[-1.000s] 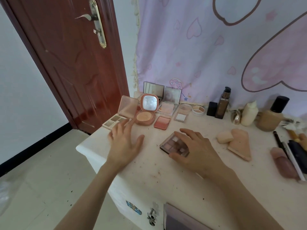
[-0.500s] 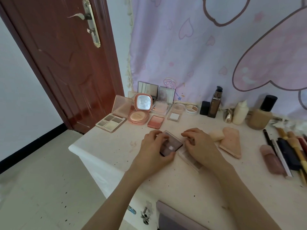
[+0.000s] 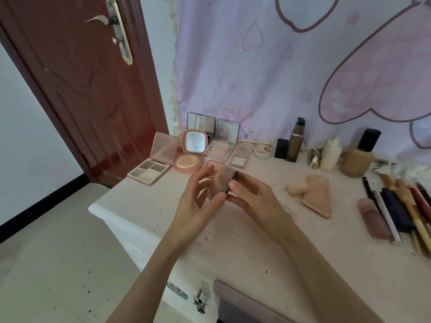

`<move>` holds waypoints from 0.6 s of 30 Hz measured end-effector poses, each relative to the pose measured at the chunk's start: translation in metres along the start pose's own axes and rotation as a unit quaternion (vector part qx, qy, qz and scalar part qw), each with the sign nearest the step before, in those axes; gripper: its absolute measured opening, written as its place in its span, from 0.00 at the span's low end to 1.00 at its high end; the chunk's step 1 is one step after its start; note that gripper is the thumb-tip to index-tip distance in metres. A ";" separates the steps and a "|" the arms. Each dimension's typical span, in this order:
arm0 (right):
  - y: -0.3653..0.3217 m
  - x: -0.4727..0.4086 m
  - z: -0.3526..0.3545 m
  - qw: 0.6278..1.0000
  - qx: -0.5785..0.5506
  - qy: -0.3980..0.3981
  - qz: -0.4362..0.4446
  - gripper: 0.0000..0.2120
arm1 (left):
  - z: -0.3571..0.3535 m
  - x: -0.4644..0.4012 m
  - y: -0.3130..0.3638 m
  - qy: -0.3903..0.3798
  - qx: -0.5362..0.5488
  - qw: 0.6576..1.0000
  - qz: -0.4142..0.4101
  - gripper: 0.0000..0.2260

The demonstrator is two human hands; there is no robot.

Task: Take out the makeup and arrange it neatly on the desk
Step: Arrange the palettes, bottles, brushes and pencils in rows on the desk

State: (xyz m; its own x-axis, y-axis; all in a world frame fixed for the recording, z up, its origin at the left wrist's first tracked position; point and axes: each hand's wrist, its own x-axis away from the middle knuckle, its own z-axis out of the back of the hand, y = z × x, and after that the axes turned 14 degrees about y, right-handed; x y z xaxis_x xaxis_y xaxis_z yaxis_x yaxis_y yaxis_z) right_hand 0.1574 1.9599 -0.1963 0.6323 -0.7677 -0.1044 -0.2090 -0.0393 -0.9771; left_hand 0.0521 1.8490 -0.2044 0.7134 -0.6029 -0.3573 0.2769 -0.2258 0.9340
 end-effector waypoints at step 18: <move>0.002 -0.003 0.006 0.999 -0.030 0.024 -0.025 0.13 | 0.002 0.001 0.003 -0.076 -0.058 0.995 -0.027 0.18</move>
State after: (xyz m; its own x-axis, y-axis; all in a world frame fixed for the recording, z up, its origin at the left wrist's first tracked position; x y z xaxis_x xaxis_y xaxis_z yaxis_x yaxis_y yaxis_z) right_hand 0.1593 1.9657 -0.1989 0.6070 -0.7934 -0.0452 -0.2226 -0.1152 -0.9681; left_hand 0.0522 1.8467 -0.2018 0.5925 -0.7029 -0.3936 0.3914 -0.1758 0.9033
